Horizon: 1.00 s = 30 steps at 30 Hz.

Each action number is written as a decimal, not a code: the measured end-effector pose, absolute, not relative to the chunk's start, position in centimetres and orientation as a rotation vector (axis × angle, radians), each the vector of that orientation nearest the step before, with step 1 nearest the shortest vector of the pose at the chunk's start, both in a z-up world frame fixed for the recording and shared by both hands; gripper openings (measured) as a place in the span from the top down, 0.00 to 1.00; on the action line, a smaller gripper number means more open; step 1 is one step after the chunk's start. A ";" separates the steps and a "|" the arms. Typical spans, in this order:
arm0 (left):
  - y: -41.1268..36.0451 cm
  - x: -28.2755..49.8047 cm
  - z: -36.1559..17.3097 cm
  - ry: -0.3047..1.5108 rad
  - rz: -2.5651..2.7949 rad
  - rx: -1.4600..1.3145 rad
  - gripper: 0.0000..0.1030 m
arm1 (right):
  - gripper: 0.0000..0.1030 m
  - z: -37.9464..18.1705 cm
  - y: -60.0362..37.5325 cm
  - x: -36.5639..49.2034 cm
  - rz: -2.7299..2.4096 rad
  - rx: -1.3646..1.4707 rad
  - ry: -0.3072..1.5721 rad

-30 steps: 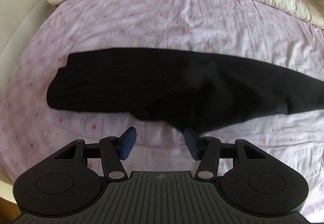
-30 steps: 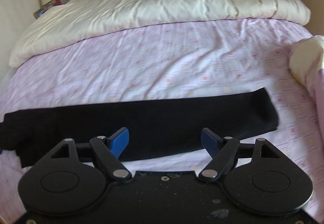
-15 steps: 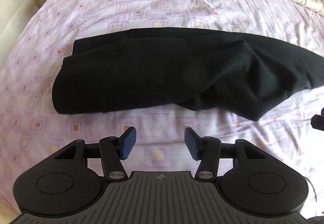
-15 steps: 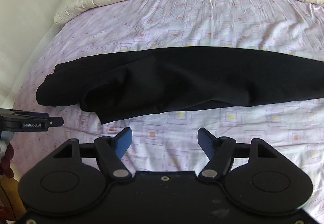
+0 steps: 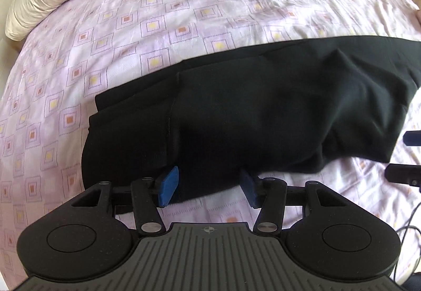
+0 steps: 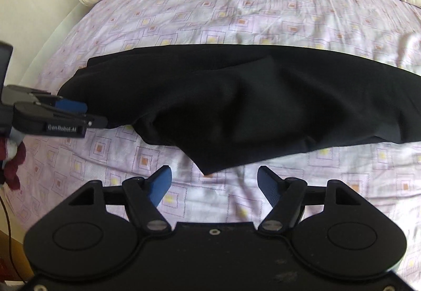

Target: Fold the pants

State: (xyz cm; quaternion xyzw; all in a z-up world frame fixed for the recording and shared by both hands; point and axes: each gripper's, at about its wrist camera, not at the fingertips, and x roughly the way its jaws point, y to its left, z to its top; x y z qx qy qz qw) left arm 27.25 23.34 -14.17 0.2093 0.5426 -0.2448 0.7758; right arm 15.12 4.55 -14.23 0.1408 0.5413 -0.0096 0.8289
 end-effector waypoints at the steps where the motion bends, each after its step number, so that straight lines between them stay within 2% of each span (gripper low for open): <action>1: 23.3 27.5 -14.2 1.175 -0.535 0.451 0.51 | 0.27 -14.5 4.6 15.6 -0.025 0.299 1.148; 2: 23.3 27.8 -14.2 1.175 -0.539 0.449 0.51 | 0.27 -14.7 4.3 16.1 -0.024 0.308 1.142; 4: 23.1 28.2 -14.2 1.177 -0.548 0.450 0.51 | 0.40 -15.0 3.9 16.8 -0.014 0.340 1.130; 5: 23.0 28.4 -14.1 1.177 -0.554 0.453 0.51 | 0.61 -15.2 3.6 17.2 -0.003 0.366 1.131; 6: 23.0 28.5 -14.1 1.177 -0.559 0.456 0.51 | 0.91 -15.4 3.2 17.5 0.015 0.403 1.139; 7: 23.0 28.7 -13.9 1.178 -0.563 0.453 0.51 | 0.97 -15.5 2.9 17.7 0.023 0.438 1.145; 8: 23.1 28.9 -13.9 1.180 -0.566 0.448 0.51 | 0.98 -15.4 2.5 17.8 0.023 0.461 1.153; 14: 23.9 31.0 -13.8 1.184 -0.517 0.418 0.51 | 0.98 -14.8 0.9 16.8 0.019 0.453 1.208; 16: 24.1 31.4 -13.8 1.197 -0.515 0.399 0.51 | 0.88 -14.7 0.5 16.0 0.017 0.471 1.187; 17: 24.0 31.4 -13.9 1.201 -0.518 0.402 0.51 | 0.81 -14.8 0.5 15.7 0.023 0.473 1.180; 18: 23.9 31.4 -14.1 1.203 -0.523 0.416 0.51 | 0.55 -14.9 0.7 15.5 0.026 0.468 1.187; 19: 23.7 31.4 -14.3 1.205 -0.529 0.436 0.51 | 0.38 -15.1 0.9 15.3 0.017 0.453 1.202; 20: 23.5 31.4 -14.6 1.207 -0.536 0.456 0.51 | 0.16 -15.3 1.1 15.1 0.012 0.435 1.213; 25: 23.2 32.3 -15.9 1.226 -0.553 0.480 0.51 | 0.23 -16.6 2.4 15.2 0.026 0.384 1.203; 29: 23.1 33.9 -16.2 1.217 -0.537 0.506 0.51 | 0.47 -16.1 2.4 16.7 0.033 0.381 1.122; 30: 23.0 34.3 -16.2 1.217 -0.527 0.512 0.51 | 0.47 -15.7 2.1 16.9 0.023 0.397 1.090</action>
